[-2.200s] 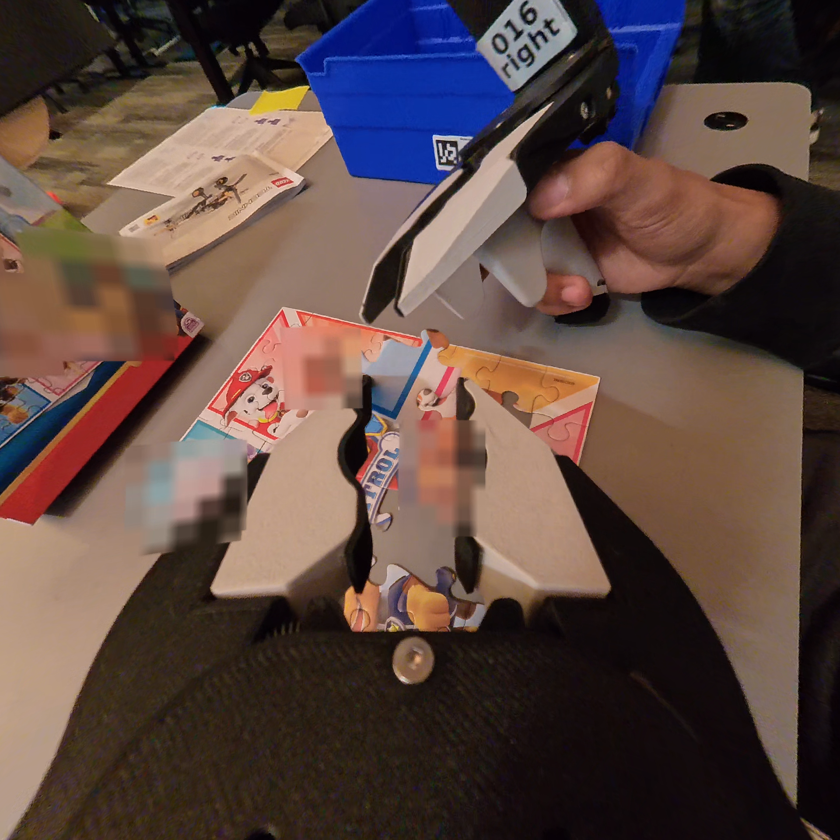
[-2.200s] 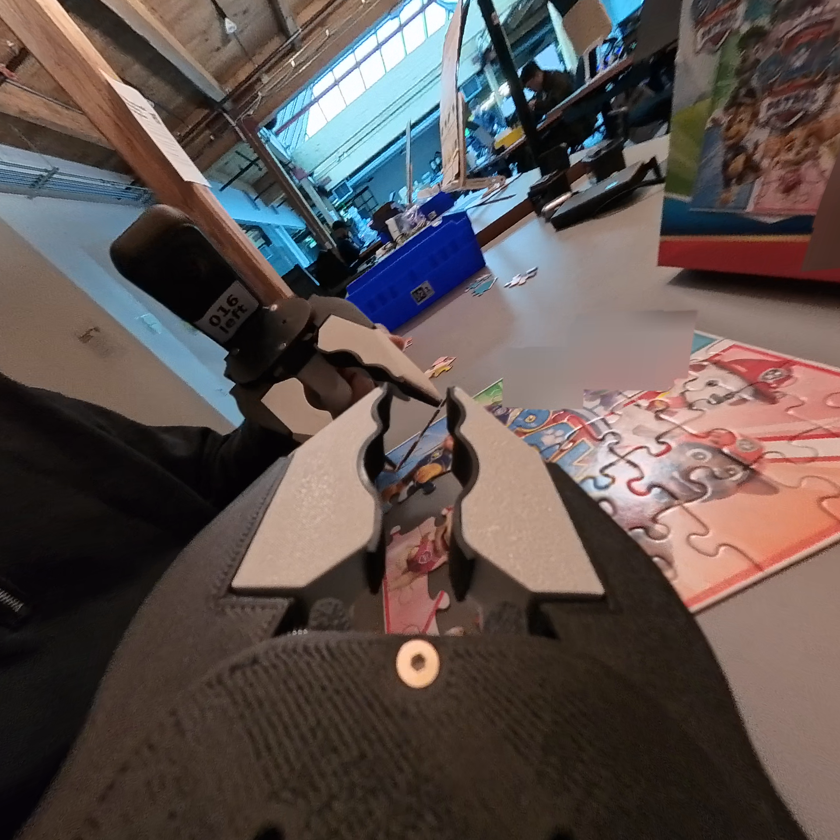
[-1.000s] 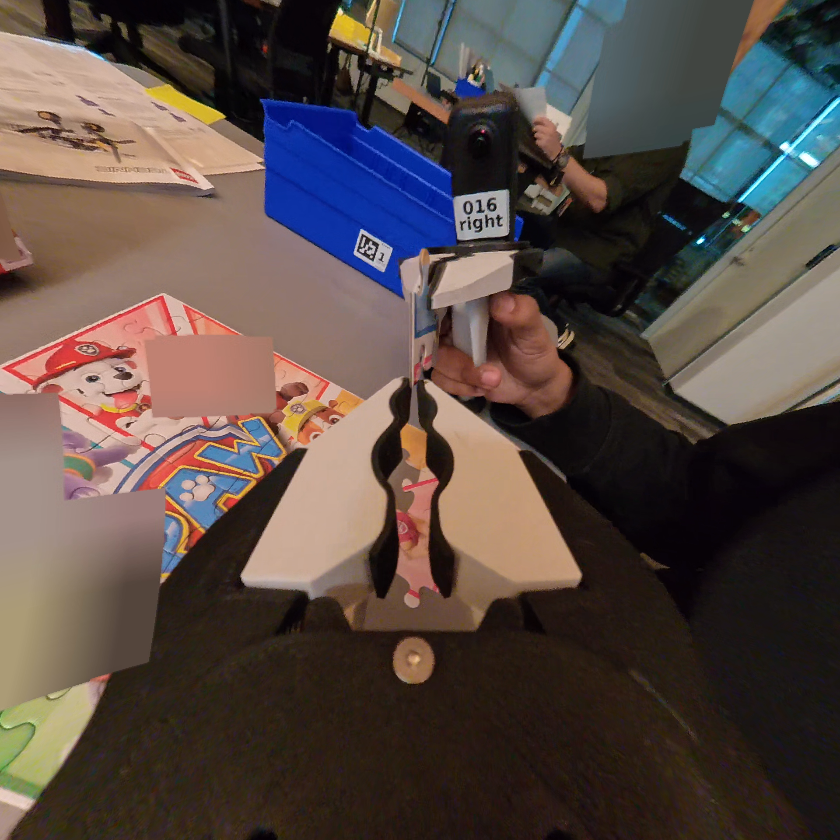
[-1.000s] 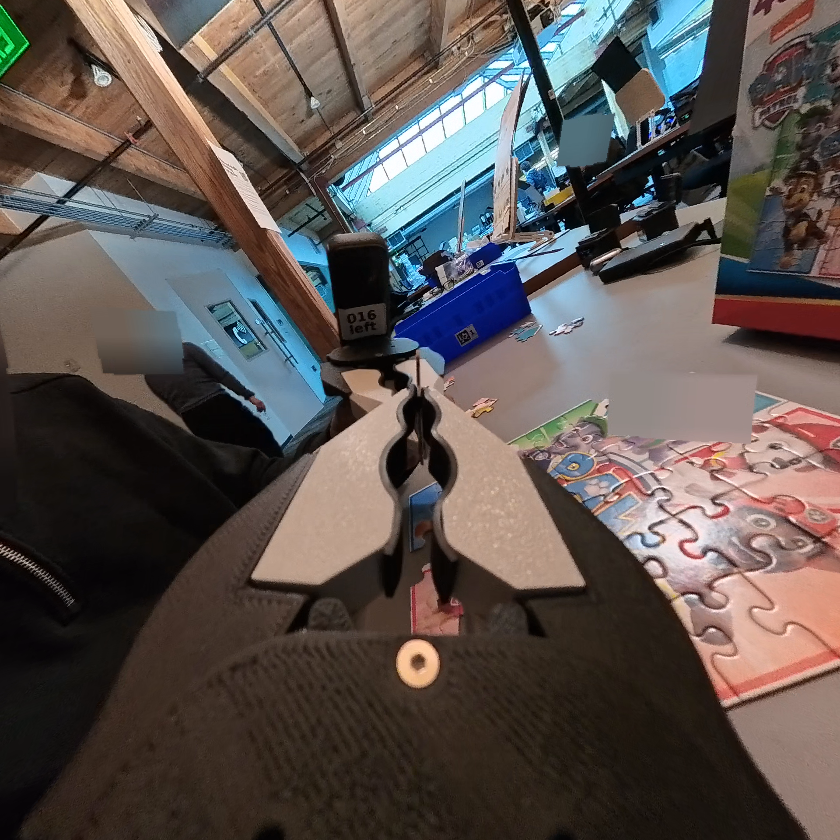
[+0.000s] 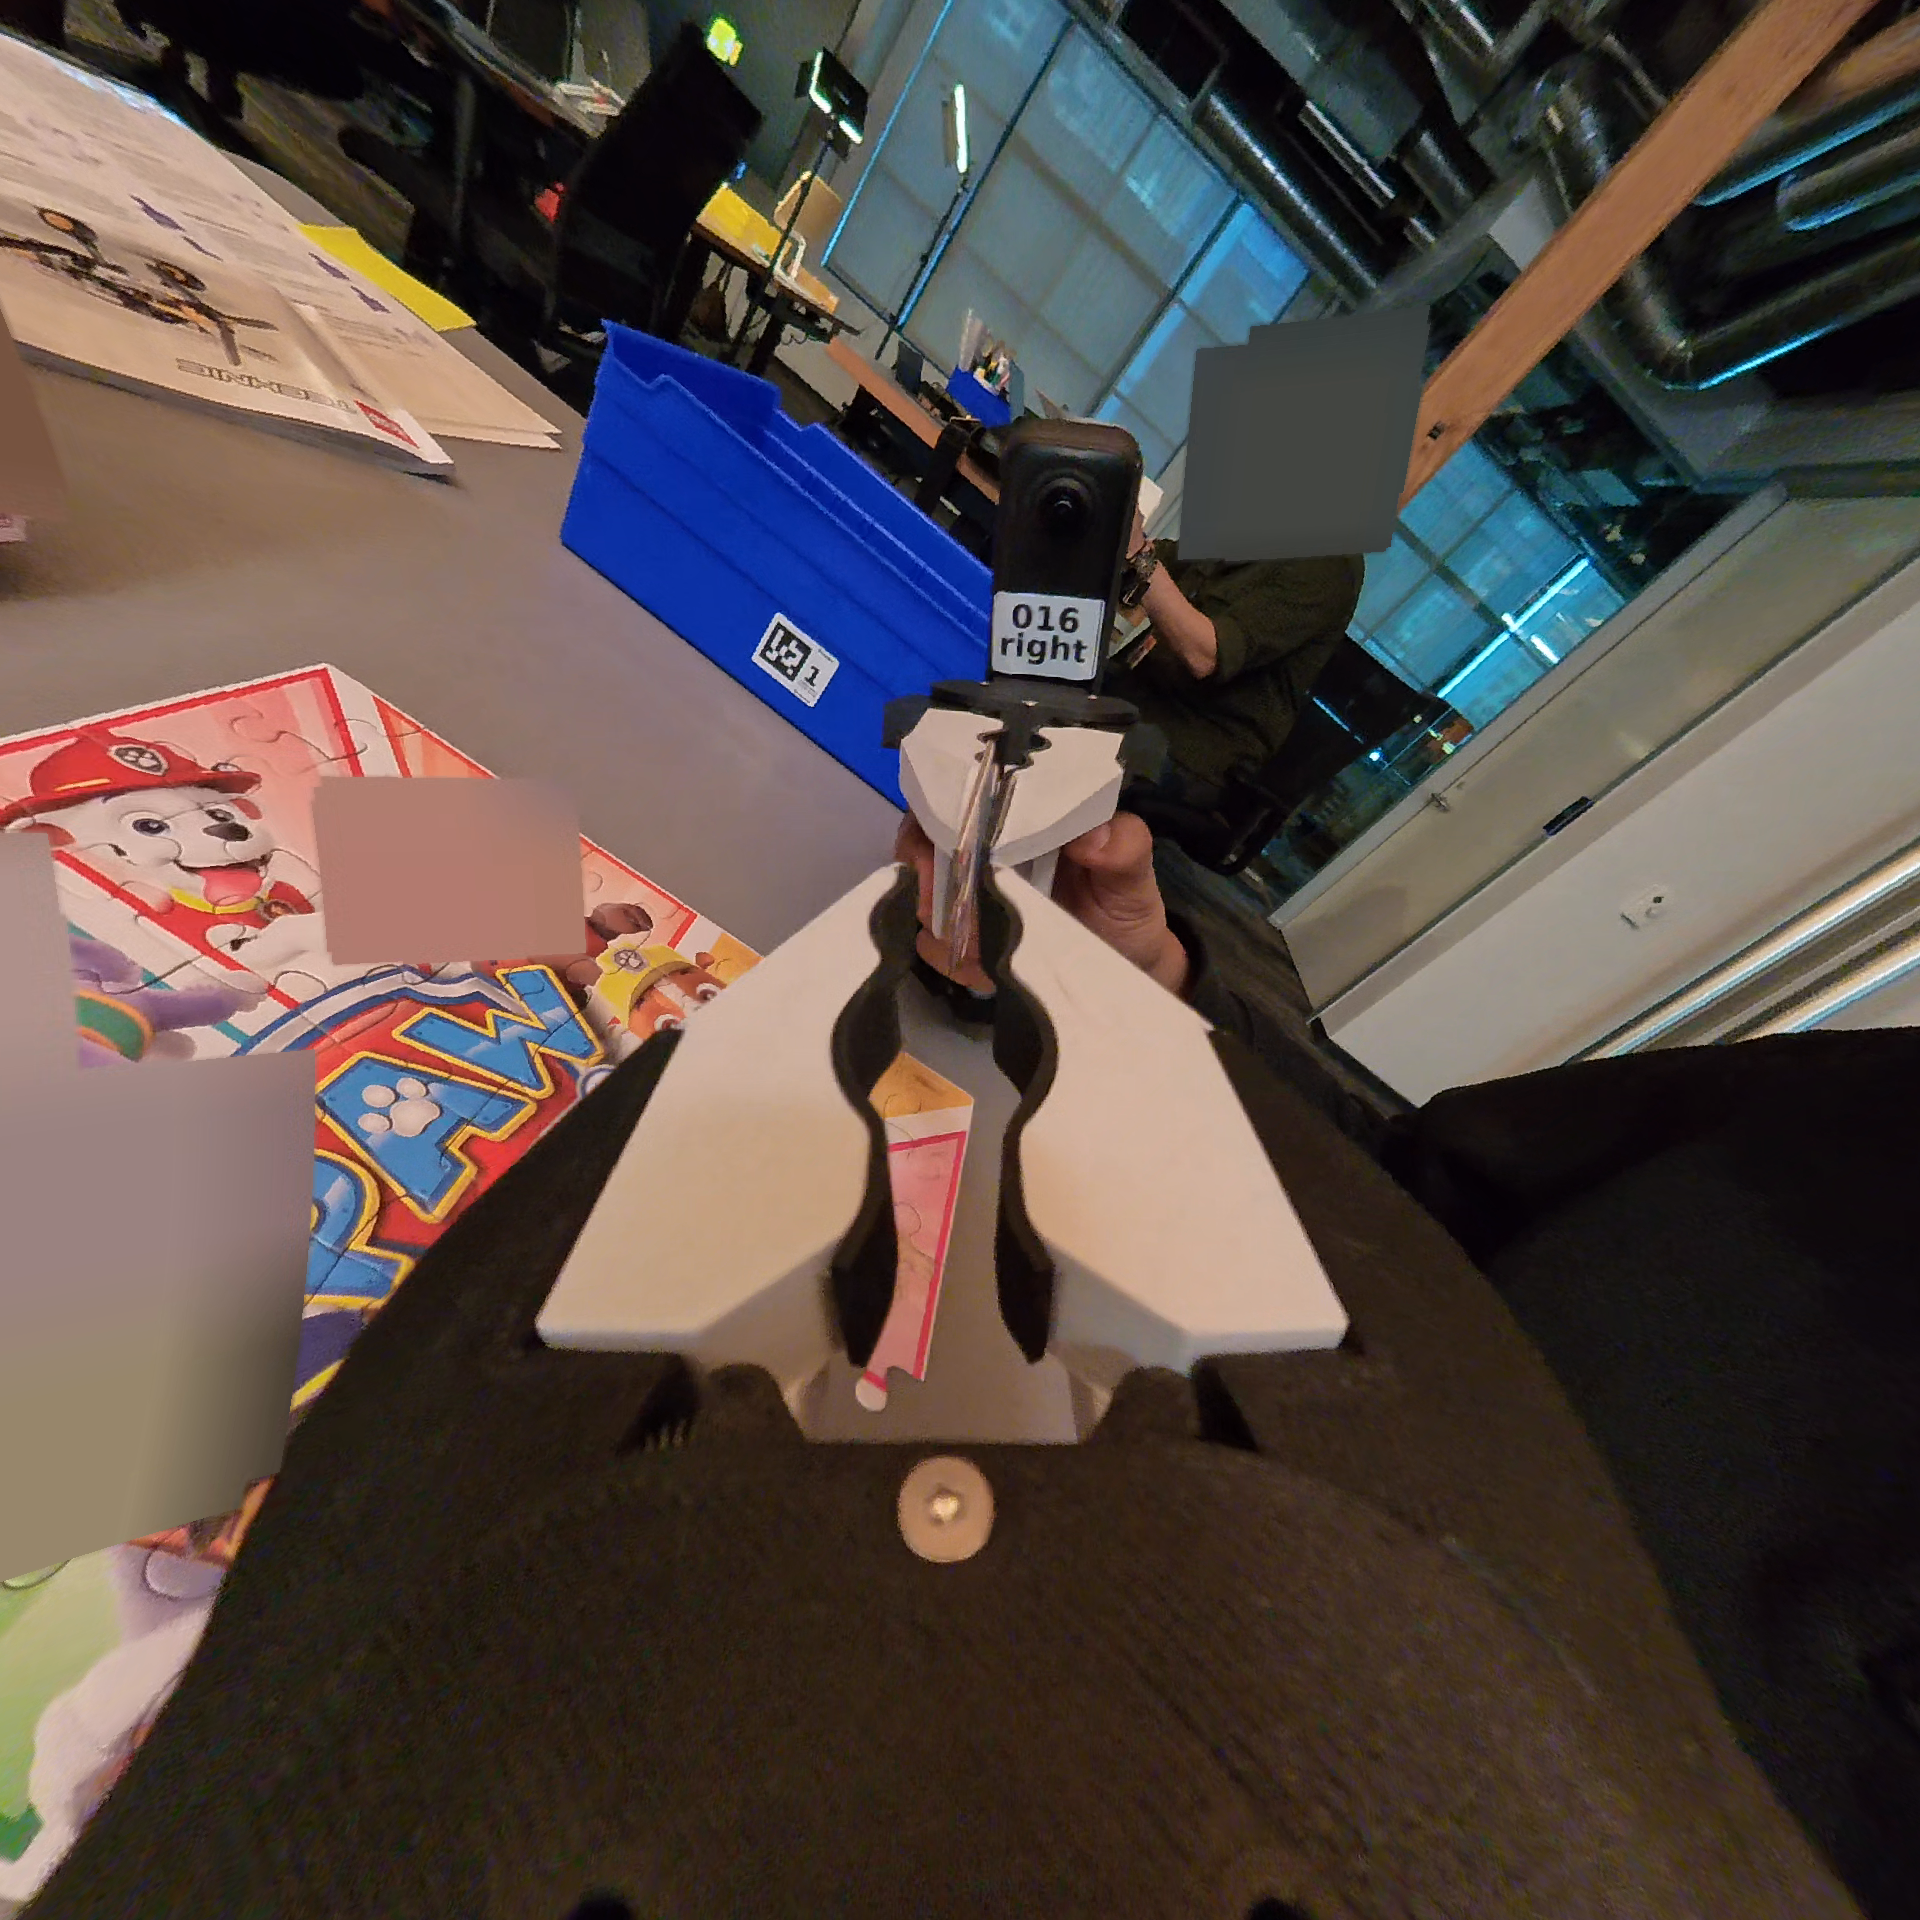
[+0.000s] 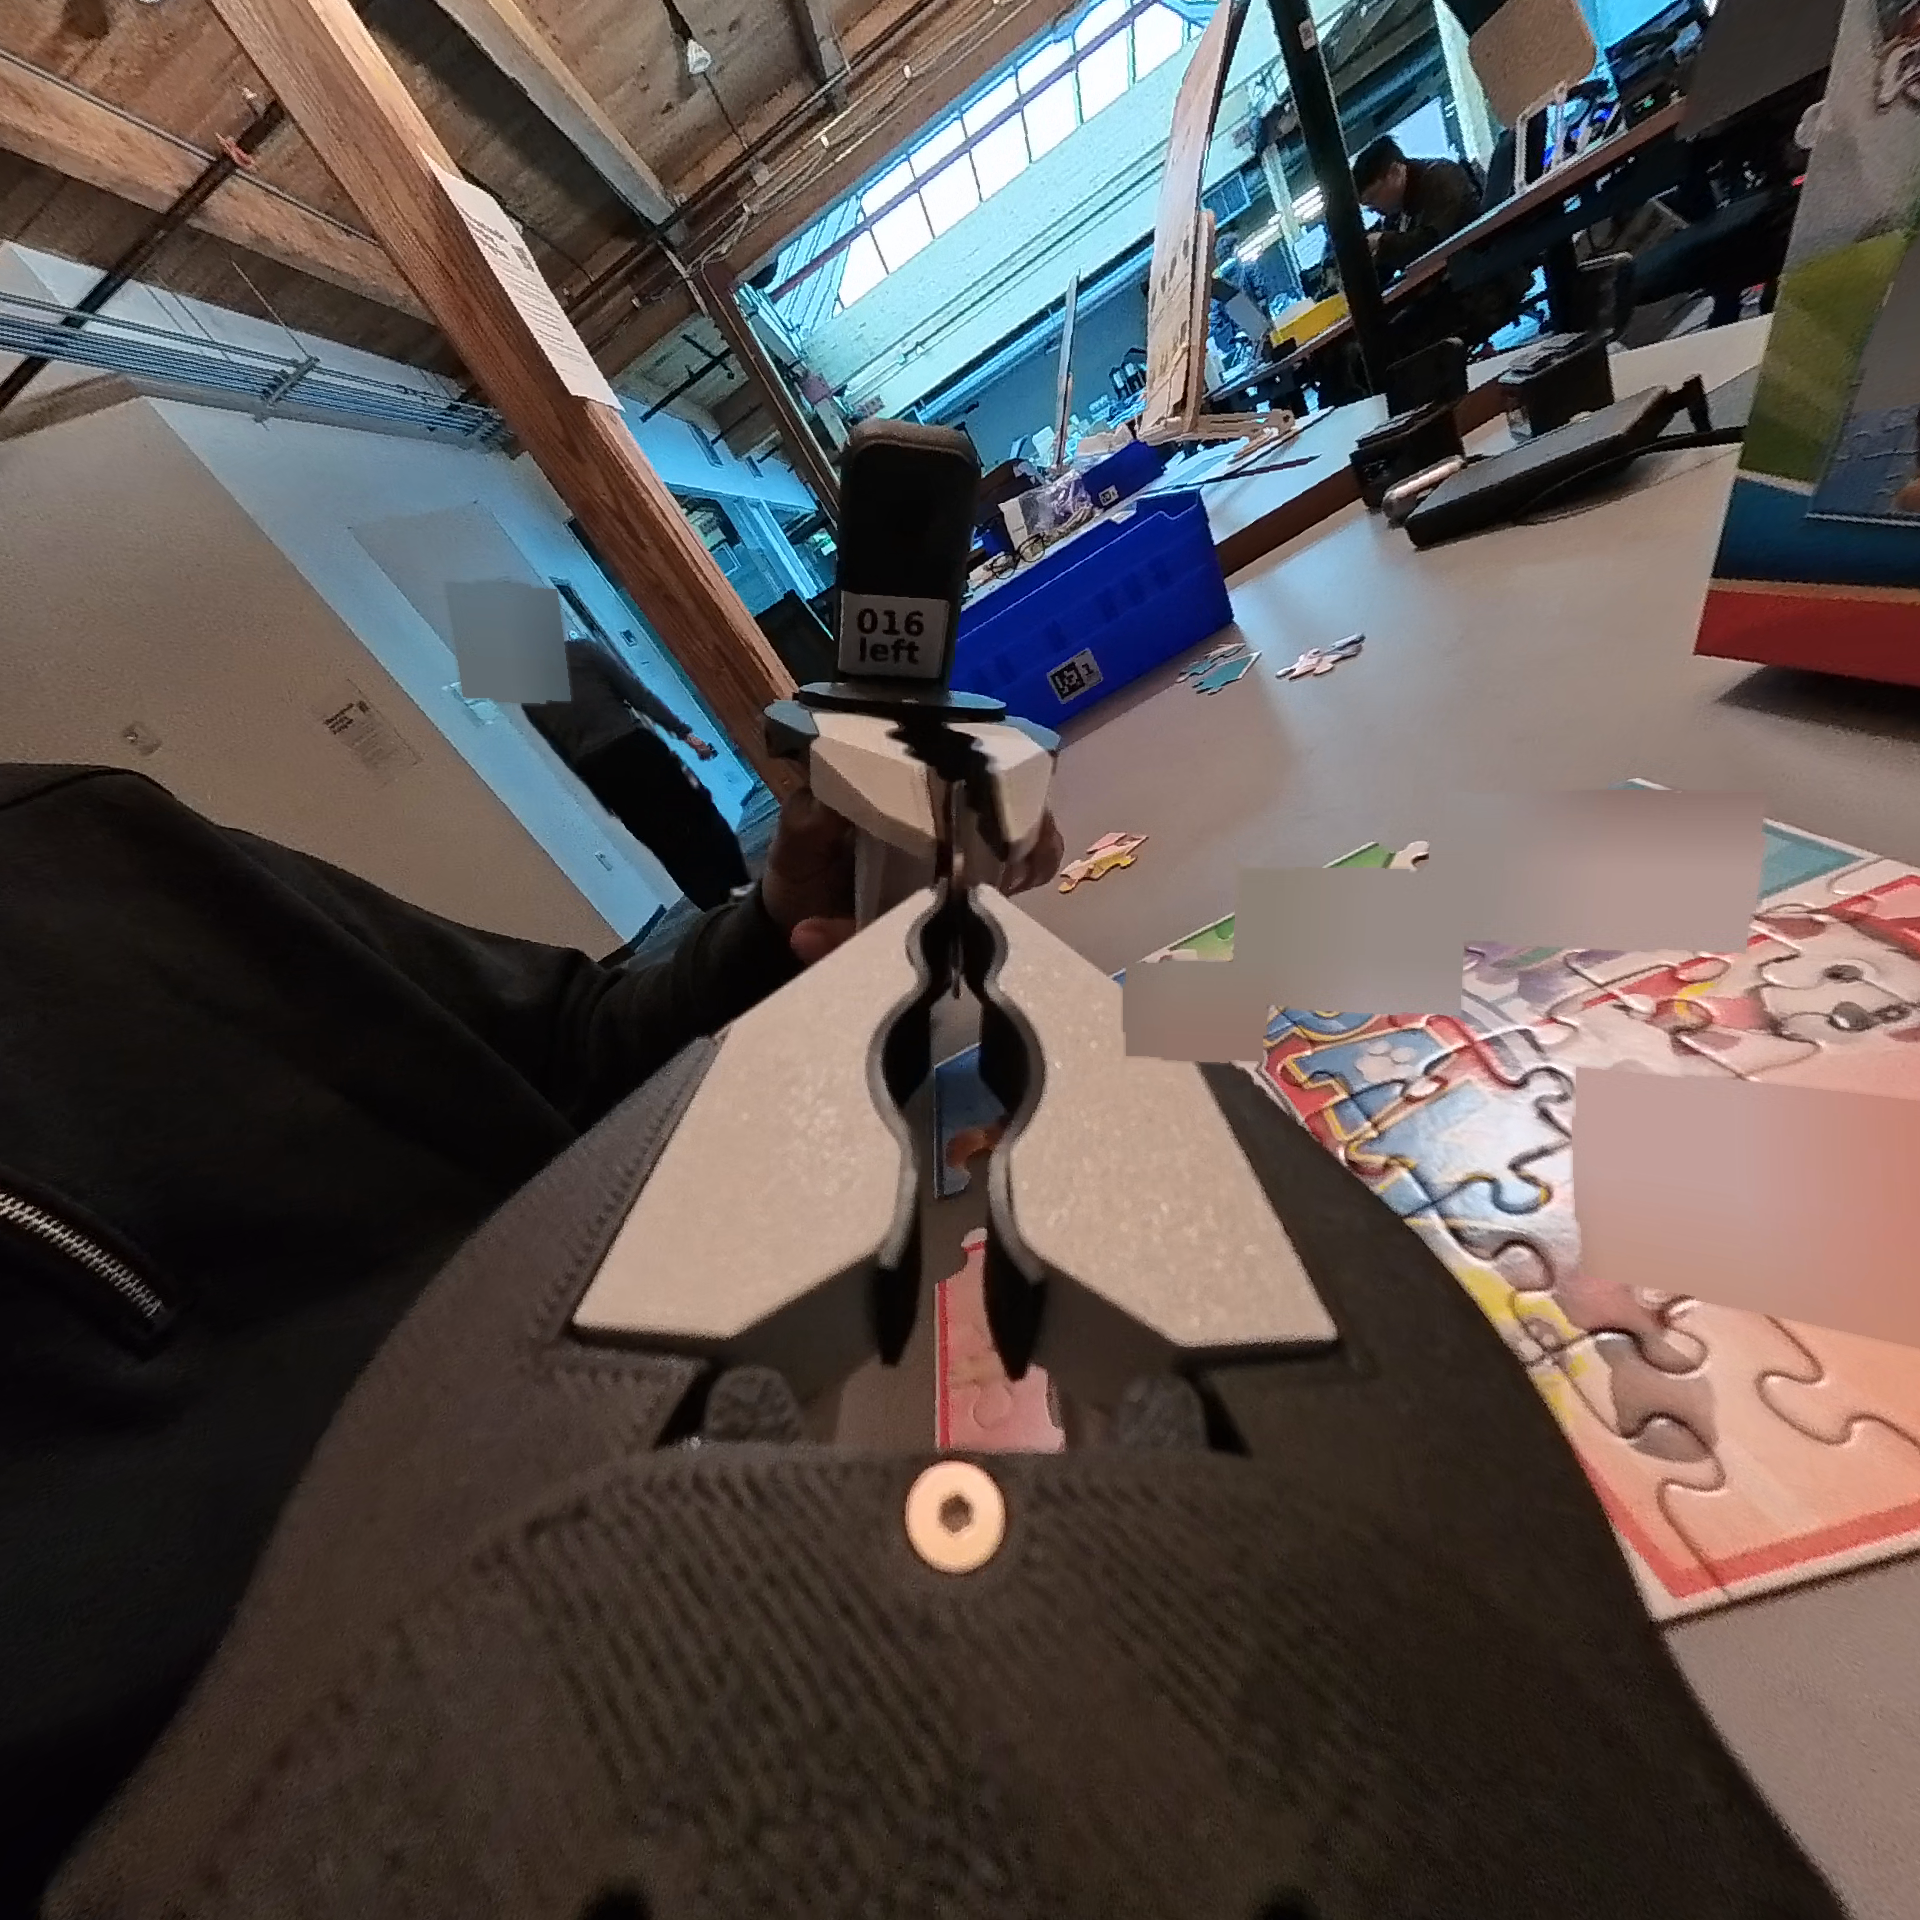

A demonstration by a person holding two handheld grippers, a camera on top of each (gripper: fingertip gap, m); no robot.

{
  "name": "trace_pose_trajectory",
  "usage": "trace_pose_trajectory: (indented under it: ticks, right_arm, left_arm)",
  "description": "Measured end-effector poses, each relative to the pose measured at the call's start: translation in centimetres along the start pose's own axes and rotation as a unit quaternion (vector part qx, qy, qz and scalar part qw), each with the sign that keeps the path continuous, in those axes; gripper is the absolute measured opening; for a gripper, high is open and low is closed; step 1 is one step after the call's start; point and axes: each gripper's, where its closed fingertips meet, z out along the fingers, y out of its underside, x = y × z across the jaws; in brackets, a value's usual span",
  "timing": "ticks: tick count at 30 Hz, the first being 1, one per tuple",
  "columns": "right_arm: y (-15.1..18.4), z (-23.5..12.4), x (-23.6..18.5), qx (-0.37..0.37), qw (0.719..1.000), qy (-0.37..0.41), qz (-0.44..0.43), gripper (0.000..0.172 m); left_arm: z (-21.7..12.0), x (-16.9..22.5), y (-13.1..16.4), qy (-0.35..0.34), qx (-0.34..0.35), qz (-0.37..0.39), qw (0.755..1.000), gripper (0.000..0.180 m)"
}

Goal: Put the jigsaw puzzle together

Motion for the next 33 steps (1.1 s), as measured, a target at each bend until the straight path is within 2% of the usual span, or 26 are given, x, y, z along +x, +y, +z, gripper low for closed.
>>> trace_pose_trajectory:
  ticks: [2,6,8,10,12,15,17,21,24,27,33]
  right_arm:
    - [0.1,0.1,0.0,-0.003,1.0,0.001,0.001,0.0]
    - [0.3,0.1,0.2,-0.009,1.0,0.007,-0.003,0.002]
    - [0.1,-0.2,1.1,-0.007,0.999,0.045,-0.028,0.017]
    - [-0.7,-1.0,2.2,-0.002,0.989,0.116,-0.095,0.033]
    - [-1.4,-1.8,2.6,-0.013,0.963,0.184,-0.198,0.036]
    - [-0.9,-2.0,3.2,-0.073,0.893,0.269,-0.354,0.03]
    - [0.3,-1.2,3.2,-0.115,0.848,0.287,-0.43,0.025]
    - [3.8,1.0,3.3,-0.215,0.78,0.274,-0.519,0.029]
    - [5.1,1.4,4.1,-0.262,0.734,0.288,-0.556,0.028]
    - [5.5,1.7,4.3,-0.278,0.716,0.293,-0.569,0.027]
    - [5.8,1.9,4.0,-0.28,0.71,0.288,-0.578,0.014]
  left_arm:
    - [-0.1,0.2,-0.2,0.008,0.006,-0.003,1.0,0.001]
    - [-0.2,0.0,-0.2,0.008,0.004,-0.013,1.0,0.001]
    - [-0.5,-0.6,-0.3,-0.003,0.002,-0.023,1.0,0.0]
    - [-0.9,-1.2,-0.1,-0.014,-0.008,-0.036,0.999,0.0]
    - [-1.4,-1.8,-0.1,-0.024,-0.016,-0.05,0.998,0.001]
    - [-2.0,-2.5,0.3,-0.034,-0.038,-0.073,0.996,0.001]
    - [-2.4,-2.9,0.9,-0.042,-0.06,-0.079,0.994,0.001]
    - [-3.1,-3.3,1.7,-0.058,-0.101,-0.076,0.99,0.001]
    - [-3.5,-3.4,2.5,-0.07,-0.132,-0.066,0.987,0.001]
    - [-3.7,-3.3,3.1,-0.08,-0.159,-0.052,0.983,0.001]
    - [-3.6,-3.2,3.7,-0.082,-0.18,-0.047,0.979,0.001]
